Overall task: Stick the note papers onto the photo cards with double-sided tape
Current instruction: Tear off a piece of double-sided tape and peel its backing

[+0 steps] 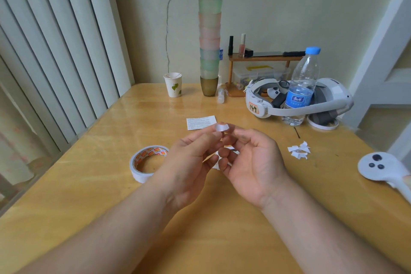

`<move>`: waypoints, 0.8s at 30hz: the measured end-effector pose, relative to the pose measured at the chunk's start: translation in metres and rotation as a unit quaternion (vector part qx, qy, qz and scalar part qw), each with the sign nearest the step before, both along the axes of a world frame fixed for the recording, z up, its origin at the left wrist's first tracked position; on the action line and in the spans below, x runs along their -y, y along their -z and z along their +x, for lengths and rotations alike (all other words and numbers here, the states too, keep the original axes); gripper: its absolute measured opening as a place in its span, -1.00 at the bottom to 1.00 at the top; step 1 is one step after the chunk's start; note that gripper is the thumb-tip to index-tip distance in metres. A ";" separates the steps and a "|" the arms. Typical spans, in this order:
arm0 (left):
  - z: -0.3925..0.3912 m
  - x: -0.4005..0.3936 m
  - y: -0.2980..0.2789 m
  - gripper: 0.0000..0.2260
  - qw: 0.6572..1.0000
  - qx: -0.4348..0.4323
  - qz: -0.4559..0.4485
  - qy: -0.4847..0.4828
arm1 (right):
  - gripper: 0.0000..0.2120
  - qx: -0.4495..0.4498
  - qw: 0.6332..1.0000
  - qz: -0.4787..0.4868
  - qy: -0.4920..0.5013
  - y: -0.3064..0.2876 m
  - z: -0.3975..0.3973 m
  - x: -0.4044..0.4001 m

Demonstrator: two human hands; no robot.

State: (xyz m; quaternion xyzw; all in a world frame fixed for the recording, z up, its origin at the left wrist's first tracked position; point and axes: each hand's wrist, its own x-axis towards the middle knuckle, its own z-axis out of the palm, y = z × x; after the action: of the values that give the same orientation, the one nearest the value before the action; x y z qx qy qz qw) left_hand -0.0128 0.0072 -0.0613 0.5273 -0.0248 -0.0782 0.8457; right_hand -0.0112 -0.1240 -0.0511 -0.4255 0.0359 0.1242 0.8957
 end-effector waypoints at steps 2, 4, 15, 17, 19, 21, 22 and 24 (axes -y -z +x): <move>-0.002 0.000 -0.001 -0.84 1.000 0.006 -0.003 -0.007 | -0.73 0.019 1.000 -0.016 0.001 0.000 -0.001 -0.002; -0.003 0.000 0.000 -0.83 1.000 0.007 -0.007 -0.018 | -0.70 0.036 0.999 -0.034 -0.003 0.001 -0.002 -0.003; -0.004 -0.004 0.003 -0.88 0.990 -0.013 0.019 -0.142 | -0.57 0.362 0.765 -0.497 0.192 0.026 -0.001 -0.004; -0.003 -0.004 0.002 -0.87 0.986 -0.012 0.016 -0.168 | -0.45 0.353 0.737 -0.535 0.215 0.027 0.001 -0.004; -0.002 -0.006 0.001 -0.84 0.984 -0.010 0.013 -0.179 | -0.39 0.278 0.801 -0.492 0.198 0.021 0.006 0.000; -0.003 -0.007 0.001 -0.85 0.985 -0.003 0.025 -0.172 | -0.56 0.256 0.842 -0.444 0.168 0.016 0.007 0.005; -0.004 -0.007 0.000 -0.85 0.986 0.002 0.035 -0.165 | -0.67 0.255 0.853 -0.429 0.153 0.014 0.005 0.007; -0.007 -0.005 0.000 -0.81 0.987 0.009 0.049 -0.151 | -0.81 0.254 0.876 -0.391 0.125 0.010 -0.001 0.006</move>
State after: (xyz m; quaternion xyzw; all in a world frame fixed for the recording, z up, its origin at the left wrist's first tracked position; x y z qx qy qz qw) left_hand -0.0201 0.0122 -0.0616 0.5662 0.0510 0.0544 0.8209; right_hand -0.0120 -0.1302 -0.0615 -0.7501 -0.0946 -0.1254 0.6424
